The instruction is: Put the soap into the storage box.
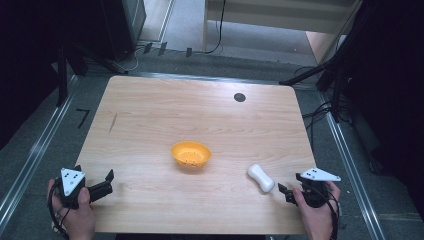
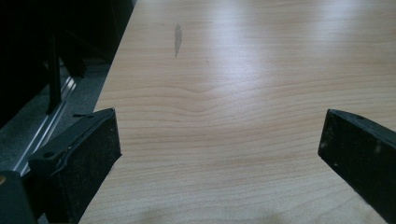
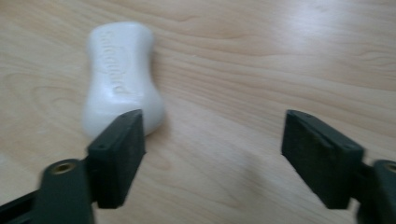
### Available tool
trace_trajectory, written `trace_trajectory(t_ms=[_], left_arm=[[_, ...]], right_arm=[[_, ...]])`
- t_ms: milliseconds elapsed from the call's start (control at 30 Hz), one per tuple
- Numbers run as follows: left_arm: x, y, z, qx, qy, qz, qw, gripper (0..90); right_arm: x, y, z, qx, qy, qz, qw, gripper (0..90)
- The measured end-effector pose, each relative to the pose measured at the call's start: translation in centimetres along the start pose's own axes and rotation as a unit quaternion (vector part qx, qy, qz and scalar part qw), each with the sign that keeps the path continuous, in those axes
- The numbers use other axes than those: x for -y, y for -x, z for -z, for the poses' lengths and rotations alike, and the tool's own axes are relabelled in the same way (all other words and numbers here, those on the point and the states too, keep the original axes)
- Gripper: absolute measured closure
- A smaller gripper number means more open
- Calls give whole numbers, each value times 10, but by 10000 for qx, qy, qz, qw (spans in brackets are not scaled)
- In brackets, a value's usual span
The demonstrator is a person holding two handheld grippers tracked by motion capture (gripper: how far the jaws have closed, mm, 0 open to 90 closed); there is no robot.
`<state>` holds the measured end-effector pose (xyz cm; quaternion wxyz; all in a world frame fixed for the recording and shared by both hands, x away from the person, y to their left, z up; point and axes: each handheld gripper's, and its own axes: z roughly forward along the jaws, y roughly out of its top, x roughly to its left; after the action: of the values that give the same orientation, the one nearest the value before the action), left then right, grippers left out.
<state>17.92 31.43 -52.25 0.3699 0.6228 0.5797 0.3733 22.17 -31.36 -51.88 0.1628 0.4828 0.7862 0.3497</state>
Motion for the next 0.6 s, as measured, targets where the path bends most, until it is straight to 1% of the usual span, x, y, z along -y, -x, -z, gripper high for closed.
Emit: trace_trajectory(t_ms=[100, 167, 200, 267, 367, 433, 500, 600], left_arm=[[0, 0, 0, -8, -11, -4, 10000, 0], [0, 0, 0, 23, -9, 2, 10000, 0], [0, 1, 0, 27, -10, -14, 10000, 0], [0, 1, -1, 30, -20, -45, 10000, 0], [0, 1, -1, 36, -22, -30, 10000, 0], [0, 1, -1, 48, -36, -20, 10000, 0], [-1, 1, -1, 54, -65, -24, 10000, 0], [-1, 1, -2, 75, -61, -18, 10000, 0]], right_arm=[[-5, -2, -3, -52, -231, 115, 9997, 161], [-8, -5, -2, 46, -201, 179, 9996, 198], [-9, -6, -2, 64, -194, 166, 9997, 207], [-12, -6, -4, 21, -235, 125, 9996, 212], [-18, -11, -8, 29, -476, 157, 9987, 222], [-22, -14, -11, -50, -624, 177, 9979, 224], [-25, -17, -13, -48, -702, 178, 9974, 227], [-30, -20, -13, -111, -830, 152, 9964, 239]])
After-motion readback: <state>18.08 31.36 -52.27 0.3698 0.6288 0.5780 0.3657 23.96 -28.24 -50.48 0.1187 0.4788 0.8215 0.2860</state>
